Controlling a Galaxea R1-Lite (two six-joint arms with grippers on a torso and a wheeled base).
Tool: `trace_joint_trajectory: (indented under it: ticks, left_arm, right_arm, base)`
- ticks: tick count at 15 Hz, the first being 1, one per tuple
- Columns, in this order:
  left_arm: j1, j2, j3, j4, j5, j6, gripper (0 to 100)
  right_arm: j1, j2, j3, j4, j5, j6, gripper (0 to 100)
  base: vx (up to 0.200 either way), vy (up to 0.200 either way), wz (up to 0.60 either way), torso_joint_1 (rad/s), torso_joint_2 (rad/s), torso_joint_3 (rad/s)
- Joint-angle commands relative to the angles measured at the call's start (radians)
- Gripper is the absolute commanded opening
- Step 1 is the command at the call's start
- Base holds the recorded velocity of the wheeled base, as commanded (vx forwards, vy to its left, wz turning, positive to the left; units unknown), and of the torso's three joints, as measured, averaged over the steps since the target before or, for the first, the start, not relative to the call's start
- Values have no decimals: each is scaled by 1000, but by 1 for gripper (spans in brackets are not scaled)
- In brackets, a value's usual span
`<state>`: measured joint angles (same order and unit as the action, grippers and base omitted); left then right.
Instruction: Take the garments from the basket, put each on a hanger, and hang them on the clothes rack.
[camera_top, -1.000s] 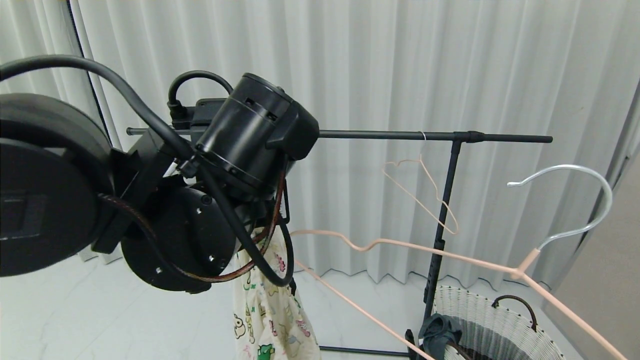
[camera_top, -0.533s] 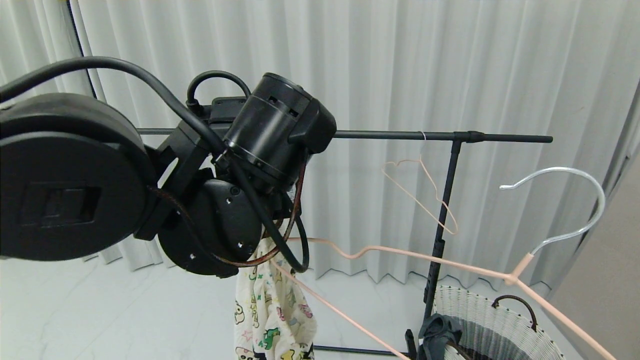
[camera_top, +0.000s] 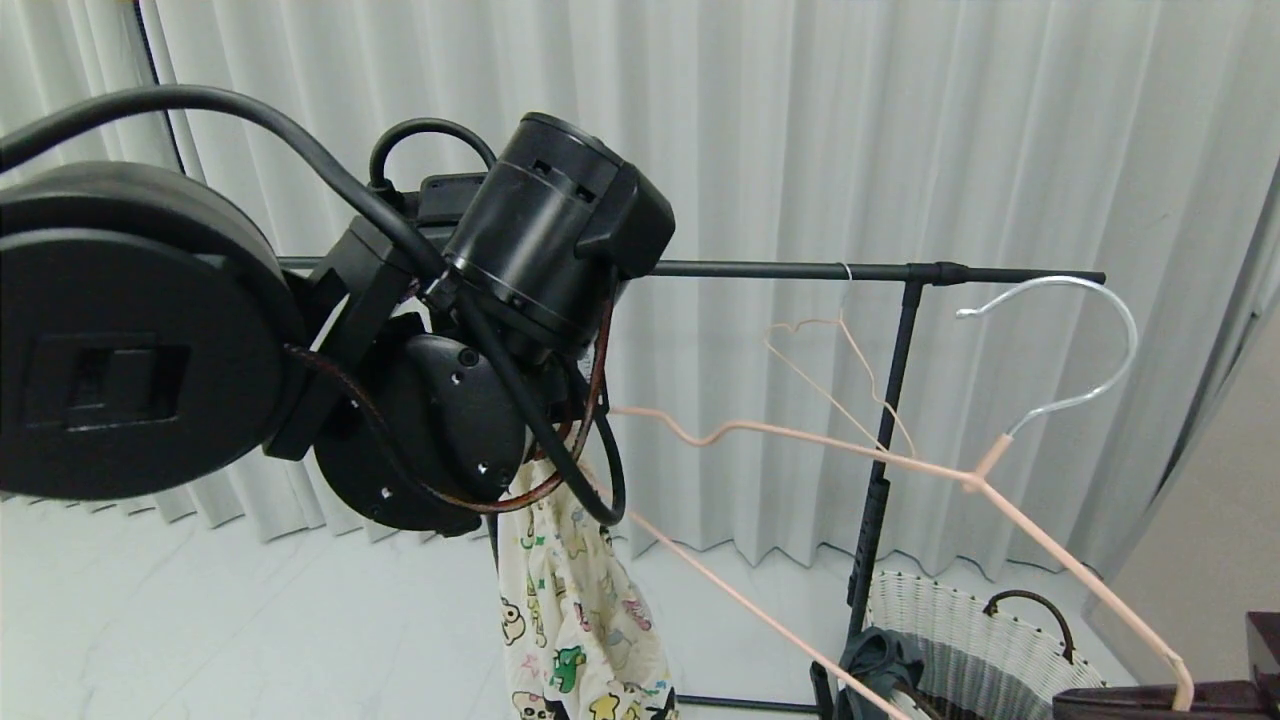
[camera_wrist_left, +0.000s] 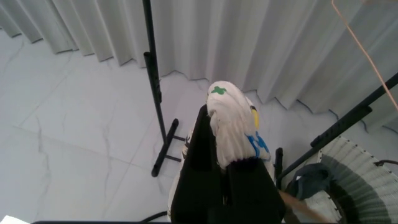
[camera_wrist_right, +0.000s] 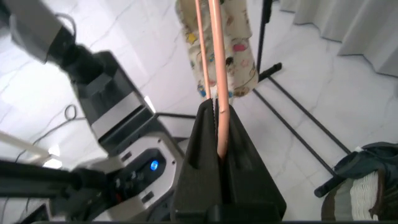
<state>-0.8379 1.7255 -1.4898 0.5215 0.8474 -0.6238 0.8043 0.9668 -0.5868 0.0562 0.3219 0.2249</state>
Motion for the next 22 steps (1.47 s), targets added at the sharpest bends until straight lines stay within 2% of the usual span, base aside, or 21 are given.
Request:
trace_joint_trajectory:
  ticks: [1, 5, 9, 12, 15, 19, 22]
  left_arm:
    - [0, -7, -1, 0, 1, -1, 0]
    - [-17, 5, -1, 0, 2, -1, 0]
    - [-29, 11, -1, -1, 10, -2, 0]
    - [-63, 8, -1, -1, 9, -5, 0]
    - [-92, 3, -1, -1, 4, -1, 0]
    - [-142, -3, -1, -1, 1, 3, 0]
    - [-208, -6, 2, 0, 1, 23, 0]
  right_arm:
    - [-25, 64, -4, -29, 0, 2, 0]
    - [-25, 138, -5, -110, -1, 4, 0]
    - [-10, 190, -4, -136, 0, 7, 0]
    - [-7, 233, -4, -190, 0, 34, 0]
    - [41, 262, -4, -210, 0, 63, 0]
    - [99, 329, -5, -300, -18, 93, 0]
    - [181, 391, -18, -341, -86, 145, 0]
  base:
    - [0, 0, 0, 0, 0, 0]
    - [0, 0, 0, 0, 0, 0]
    - [0, 0, 0, 0, 0, 0]
    - [0, 0, 0, 0, 0, 0]
    - [0, 0, 0, 0, 0, 0]
    - [0, 0, 0, 0, 0, 0]
    - [0, 0, 0, 0, 0, 0]
